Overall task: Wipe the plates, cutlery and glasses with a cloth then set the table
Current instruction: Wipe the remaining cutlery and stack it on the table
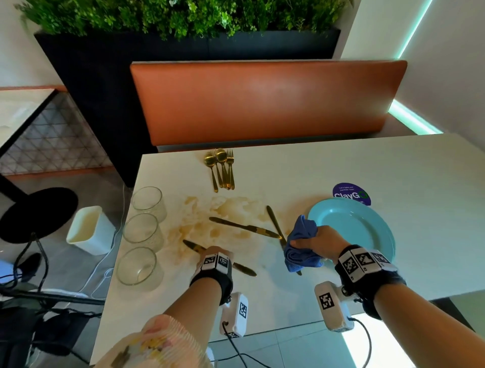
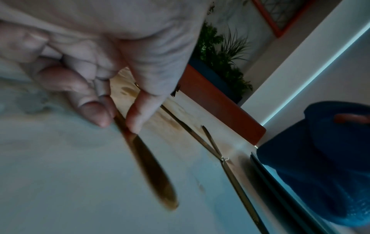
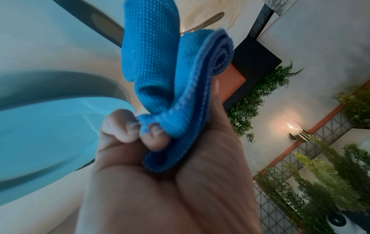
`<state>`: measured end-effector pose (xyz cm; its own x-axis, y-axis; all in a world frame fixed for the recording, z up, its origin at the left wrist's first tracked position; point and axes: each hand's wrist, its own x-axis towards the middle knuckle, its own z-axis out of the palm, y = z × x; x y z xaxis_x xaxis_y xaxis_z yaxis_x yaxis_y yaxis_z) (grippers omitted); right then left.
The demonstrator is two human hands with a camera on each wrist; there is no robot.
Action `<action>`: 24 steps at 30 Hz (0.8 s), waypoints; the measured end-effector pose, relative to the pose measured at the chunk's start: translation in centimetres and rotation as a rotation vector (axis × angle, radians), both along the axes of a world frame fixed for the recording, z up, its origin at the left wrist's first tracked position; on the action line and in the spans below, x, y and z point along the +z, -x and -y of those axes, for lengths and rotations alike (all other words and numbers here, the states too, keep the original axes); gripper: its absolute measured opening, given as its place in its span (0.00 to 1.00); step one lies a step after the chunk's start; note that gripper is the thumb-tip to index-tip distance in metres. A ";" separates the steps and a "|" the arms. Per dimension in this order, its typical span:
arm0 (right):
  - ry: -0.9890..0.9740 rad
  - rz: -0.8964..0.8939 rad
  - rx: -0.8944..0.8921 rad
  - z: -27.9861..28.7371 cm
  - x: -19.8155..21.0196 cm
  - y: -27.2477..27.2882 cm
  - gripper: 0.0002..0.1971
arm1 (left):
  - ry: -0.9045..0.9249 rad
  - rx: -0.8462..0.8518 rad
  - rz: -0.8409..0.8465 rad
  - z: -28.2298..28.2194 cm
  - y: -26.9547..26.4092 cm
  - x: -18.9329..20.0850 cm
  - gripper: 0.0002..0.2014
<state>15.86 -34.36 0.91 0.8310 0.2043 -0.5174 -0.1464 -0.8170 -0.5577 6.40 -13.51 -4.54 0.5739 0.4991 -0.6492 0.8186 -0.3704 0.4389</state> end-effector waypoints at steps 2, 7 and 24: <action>-0.010 0.006 -0.001 0.4 0.1 0.1 0.21 | -0.031 0.029 0.011 0.3 0.1 -0.1 0.12; -0.021 0.014 0.012 0.7 0.5 0.2 0.21 | -0.249 -0.069 -0.083 1.5 0.8 -0.4 0.13; -0.036 -0.032 0.036 0.2 -0.7 0.9 0.25 | -0.212 -0.139 -0.044 1.4 1.1 0.0 0.12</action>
